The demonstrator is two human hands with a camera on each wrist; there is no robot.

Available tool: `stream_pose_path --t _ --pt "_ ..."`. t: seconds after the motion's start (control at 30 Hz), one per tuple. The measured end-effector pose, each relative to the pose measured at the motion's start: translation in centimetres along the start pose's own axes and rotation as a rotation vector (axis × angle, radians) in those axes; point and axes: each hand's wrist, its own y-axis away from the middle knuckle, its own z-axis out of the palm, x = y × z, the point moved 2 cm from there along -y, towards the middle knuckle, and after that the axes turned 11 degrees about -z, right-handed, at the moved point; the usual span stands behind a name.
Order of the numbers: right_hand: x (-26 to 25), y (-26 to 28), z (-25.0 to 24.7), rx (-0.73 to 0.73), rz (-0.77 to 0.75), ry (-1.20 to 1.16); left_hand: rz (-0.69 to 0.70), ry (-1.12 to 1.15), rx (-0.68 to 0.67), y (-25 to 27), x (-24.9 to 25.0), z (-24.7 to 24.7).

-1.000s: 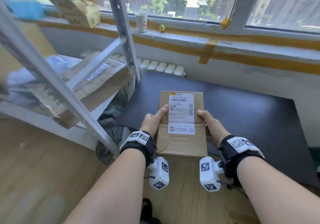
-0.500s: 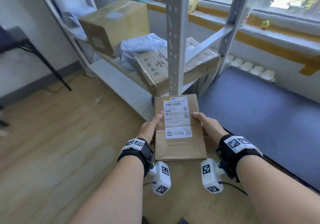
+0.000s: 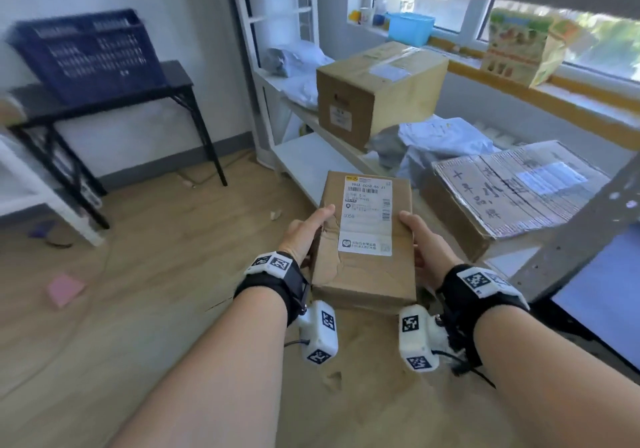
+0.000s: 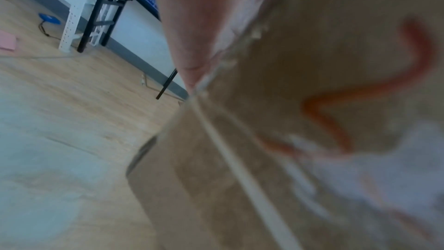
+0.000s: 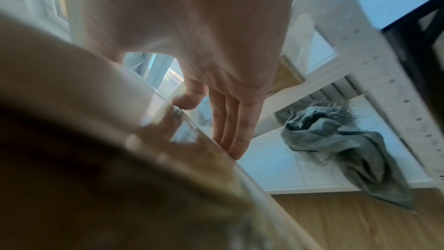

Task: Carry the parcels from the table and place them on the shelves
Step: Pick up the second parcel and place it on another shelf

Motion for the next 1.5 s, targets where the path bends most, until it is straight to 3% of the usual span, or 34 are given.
stream_pose_path --t 0.2,0.37,0.63,0.83,1.17,1.33,1.5 --pt "-4.1 -4.0 8.8 -0.085 -0.063 0.055 0.034 0.075 0.046 -3.7 4.9 -8.3" --pt "-8.0 -8.9 14.6 -0.126 -0.109 0.073 0.027 0.115 0.095 -9.7 9.0 -13.9" --pt "-13.5 -20.6 24.1 -0.193 -0.159 0.094 0.140 0.061 0.134 -18.9 19.7 -22.0" --pt "-19.8 -30.4 30.3 -0.227 -0.166 0.117 0.145 0.026 0.107 -26.1 28.6 -26.9" --pt "-31.7 -42.3 40.5 -0.219 -0.197 0.089 0.291 0.043 -0.083 -35.6 44.4 -35.5" --pt "-35.5 -47.3 46.3 -0.132 -0.227 0.124 0.362 0.020 -0.203 -41.8 50.9 -40.4" --pt "-39.0 -51.4 51.7 -0.036 -0.204 0.132 0.343 -0.080 -0.304 -47.1 57.5 -44.7"
